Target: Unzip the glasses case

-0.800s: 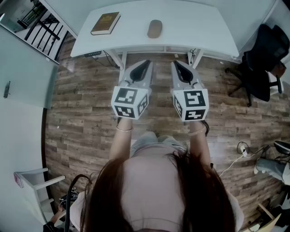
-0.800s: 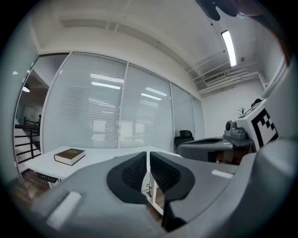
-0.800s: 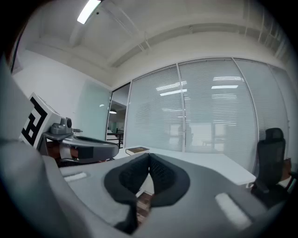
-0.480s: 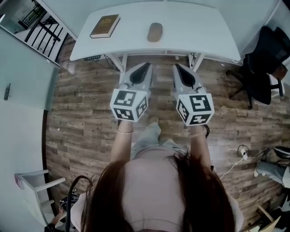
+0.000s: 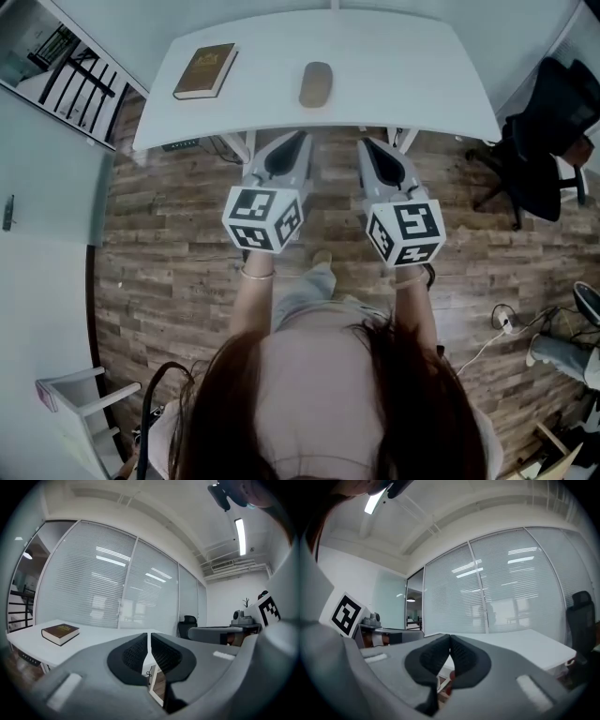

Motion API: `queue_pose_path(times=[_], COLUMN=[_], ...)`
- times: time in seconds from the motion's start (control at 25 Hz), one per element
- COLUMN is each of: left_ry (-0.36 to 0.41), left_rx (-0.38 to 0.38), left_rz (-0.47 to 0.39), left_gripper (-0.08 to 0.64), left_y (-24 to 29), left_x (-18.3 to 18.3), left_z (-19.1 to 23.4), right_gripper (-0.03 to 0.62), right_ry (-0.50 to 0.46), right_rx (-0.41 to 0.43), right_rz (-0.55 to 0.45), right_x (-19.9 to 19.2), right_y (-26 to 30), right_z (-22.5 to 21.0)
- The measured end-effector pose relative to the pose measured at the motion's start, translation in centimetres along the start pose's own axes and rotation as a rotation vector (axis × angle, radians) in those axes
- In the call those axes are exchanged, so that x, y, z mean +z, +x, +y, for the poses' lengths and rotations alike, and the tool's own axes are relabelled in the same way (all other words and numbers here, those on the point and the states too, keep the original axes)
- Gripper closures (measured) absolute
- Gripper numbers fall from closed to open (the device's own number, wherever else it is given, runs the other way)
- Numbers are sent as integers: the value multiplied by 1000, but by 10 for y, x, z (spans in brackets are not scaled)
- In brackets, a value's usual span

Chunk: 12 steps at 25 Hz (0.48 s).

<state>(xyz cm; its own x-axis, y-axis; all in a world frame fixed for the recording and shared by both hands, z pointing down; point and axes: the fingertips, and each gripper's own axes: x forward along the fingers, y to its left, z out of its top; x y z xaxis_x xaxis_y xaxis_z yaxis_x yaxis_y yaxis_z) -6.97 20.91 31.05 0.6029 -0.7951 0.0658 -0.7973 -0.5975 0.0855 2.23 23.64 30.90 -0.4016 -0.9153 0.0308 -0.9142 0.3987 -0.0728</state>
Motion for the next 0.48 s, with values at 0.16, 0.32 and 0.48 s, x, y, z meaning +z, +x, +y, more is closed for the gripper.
queue_pose_path(times=[0.16, 0.32, 0.48], left_ry=[-14, -45, -78], left_rx=[-13, -29, -37], left_rz=[5, 35, 49], left_gripper=[538, 538, 537], left_y=[27, 52, 80], left_x=[1, -4, -9], left_z=[26, 55, 85], right_gripper=[590, 591, 591], right_ry=[-4, 13, 17], right_rx=[7, 0, -22], right_rz=[15, 42, 51], right_x=[-2, -3, -3], right_y=[35, 70, 106], right_z=[-9, -18, -31])
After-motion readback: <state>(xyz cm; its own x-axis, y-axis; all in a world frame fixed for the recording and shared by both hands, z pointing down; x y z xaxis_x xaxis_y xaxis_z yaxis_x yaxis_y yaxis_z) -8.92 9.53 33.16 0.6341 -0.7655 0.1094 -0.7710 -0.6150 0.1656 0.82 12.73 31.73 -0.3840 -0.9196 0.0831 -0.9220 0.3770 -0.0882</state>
